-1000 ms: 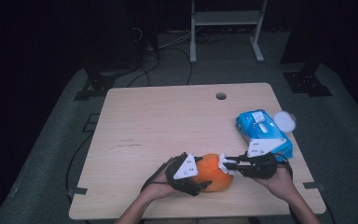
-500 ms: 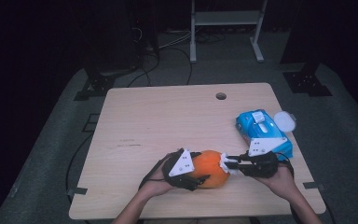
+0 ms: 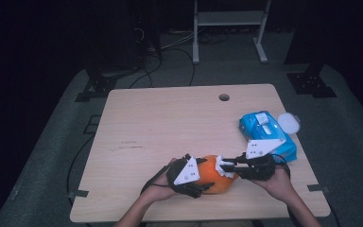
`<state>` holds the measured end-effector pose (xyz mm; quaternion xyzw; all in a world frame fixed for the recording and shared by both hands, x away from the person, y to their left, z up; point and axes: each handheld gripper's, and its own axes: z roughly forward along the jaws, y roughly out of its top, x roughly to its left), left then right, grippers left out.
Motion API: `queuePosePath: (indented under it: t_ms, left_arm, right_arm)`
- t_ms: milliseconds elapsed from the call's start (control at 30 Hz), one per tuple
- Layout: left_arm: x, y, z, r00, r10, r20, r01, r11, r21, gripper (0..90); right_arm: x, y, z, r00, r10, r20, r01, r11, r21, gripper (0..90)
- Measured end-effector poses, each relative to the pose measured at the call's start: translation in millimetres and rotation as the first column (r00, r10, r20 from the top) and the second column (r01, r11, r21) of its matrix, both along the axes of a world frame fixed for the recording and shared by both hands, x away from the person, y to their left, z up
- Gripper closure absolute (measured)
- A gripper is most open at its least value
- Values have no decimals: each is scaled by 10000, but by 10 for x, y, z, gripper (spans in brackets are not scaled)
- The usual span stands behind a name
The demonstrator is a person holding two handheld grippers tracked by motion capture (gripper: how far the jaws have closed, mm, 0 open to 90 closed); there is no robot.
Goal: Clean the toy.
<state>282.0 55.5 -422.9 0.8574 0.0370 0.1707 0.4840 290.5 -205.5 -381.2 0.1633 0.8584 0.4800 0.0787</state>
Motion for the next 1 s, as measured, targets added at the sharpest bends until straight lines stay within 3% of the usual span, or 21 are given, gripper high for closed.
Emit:
queuePosePath:
  t_ms: [133,200,300,367,467,533,633,700,733,800,933,1000]
  left_arm:
    - [109,71,-12,9939,720,-832,-762,9959,-485,148]
    - [139,78,-26,9905,832,-1097,-914,9932,-720,149]
    - [97,36,-33,9946,686,-783,-737,9952,-637,210]
    - [48,-3,-28,9978,468,-469,-494,9972,-565,229]
    - [-3,-29,-16,9996,275,-70,-277,9993,-234,231]
    - [24,1,-5,9986,395,-361,-411,9982,-431,187]
    - [117,57,-2,9898,922,-1086,-1013,9915,-811,91]
    - [151,72,-27,9835,913,-1559,-1073,9894,-977,110]
    - [141,61,-40,9854,899,-1447,-1047,9896,-981,176]
    - [103,26,-42,9903,817,-1125,-913,9924,-830,227]
    - [23,-29,-21,9975,405,-571,-441,9970,-636,247]
    - [17,-22,-12,9976,320,-619,-356,9976,-592,222]
  right_arm:
    - [23,-75,-94,9992,-380,-79,376,9984,-429,765]
    - [40,-129,-141,9983,-549,-182,540,9974,-472,765]
    - [39,-128,-87,9984,-564,-91,560,9974,-457,765]
    - [0,-74,-6,9994,-328,138,331,9993,-193,765]
    - [-50,31,44,9989,-133,442,154,9988,-456,765]
    - [-45,42,6,9993,-74,379,94,9985,-538,765]
    - [-33,-1,-37,9989,-281,372,309,9966,-765,765]
    - [-18,-56,-56,9990,-381,231,396,9969,-683,765]
    - [-10,-75,-53,9988,-442,219,457,9963,-726,765]
    - [-17,-64,-27,9987,-432,280,450,9967,-681,765]
    - [-71,8,62,9983,-158,564,189,9984,-542,765]
    - [-70,24,63,9983,-48,588,87,9977,-670,765]
